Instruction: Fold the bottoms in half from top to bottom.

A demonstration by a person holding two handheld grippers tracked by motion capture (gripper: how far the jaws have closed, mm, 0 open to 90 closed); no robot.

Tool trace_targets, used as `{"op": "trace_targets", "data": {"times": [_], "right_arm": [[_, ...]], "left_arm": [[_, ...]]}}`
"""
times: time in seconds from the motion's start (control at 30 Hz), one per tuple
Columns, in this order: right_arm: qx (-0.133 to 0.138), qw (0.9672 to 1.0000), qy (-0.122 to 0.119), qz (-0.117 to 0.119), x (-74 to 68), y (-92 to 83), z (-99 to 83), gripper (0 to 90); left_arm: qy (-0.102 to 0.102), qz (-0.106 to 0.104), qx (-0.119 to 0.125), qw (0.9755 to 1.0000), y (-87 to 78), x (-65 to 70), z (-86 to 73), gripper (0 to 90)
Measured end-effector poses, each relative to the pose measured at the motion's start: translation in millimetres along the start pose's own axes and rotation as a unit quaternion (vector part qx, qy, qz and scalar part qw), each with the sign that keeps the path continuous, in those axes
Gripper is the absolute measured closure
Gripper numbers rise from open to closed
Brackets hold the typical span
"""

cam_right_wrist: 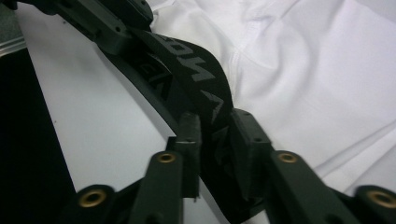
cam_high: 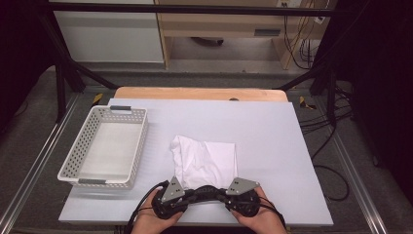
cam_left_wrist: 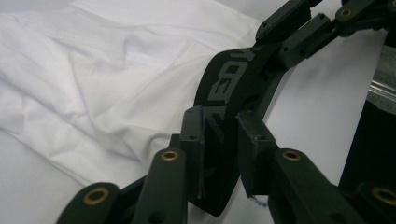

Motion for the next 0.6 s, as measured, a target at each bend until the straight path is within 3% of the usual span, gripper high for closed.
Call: {"op": "trace_targets", "data": {"times": [0.17, 0.27, 0.33, 0.43, 0.6], "right_arm": [[0.019, 0.9996, 0.021, -0.006, 3.9, -7.9, 4.3, 55.5], [0.034, 0.9988, 0.034, -0.001, 6.0, -13.5, 7.2, 50.6], [0.034, 0.9986, 0.040, 0.005, 7.8, -16.2, 6.4, 47.7], [0.033, 0.9982, 0.049, 0.007, 10.2, -19.5, 2.5, 42.4], [0.039, 0.9971, 0.064, -0.015, 18.6, -23.8, 1.8, 26.4]], "left_arm": [[-0.011, 0.013, 0.027, 0.9995, -11.4, -6.1, 7.3, 62.4], [-0.025, 0.002, 0.043, 0.9988, -18.0, -9.0, 15.6, 58.1], [-0.026, 0.007, 0.053, 0.9982, -21.9, -12.5, 22.7, 55.5], [-0.027, 0.024, 0.054, 0.9979, -25.7, -19.5, 29.9, 50.6], [-0.033, 0.050, 0.043, 0.9973, -22.6, -32.3, 31.8, 44.8]]}}
Point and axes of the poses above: each handheld gripper's, and its own axes: y roughly forward along the jaws, z roughly out of its top, x roughly to its right, the point moved 9 cm from there along y, roughly forward along the jaws, and after that the axes turned 2 degrees about z, right-handed, at the moved point
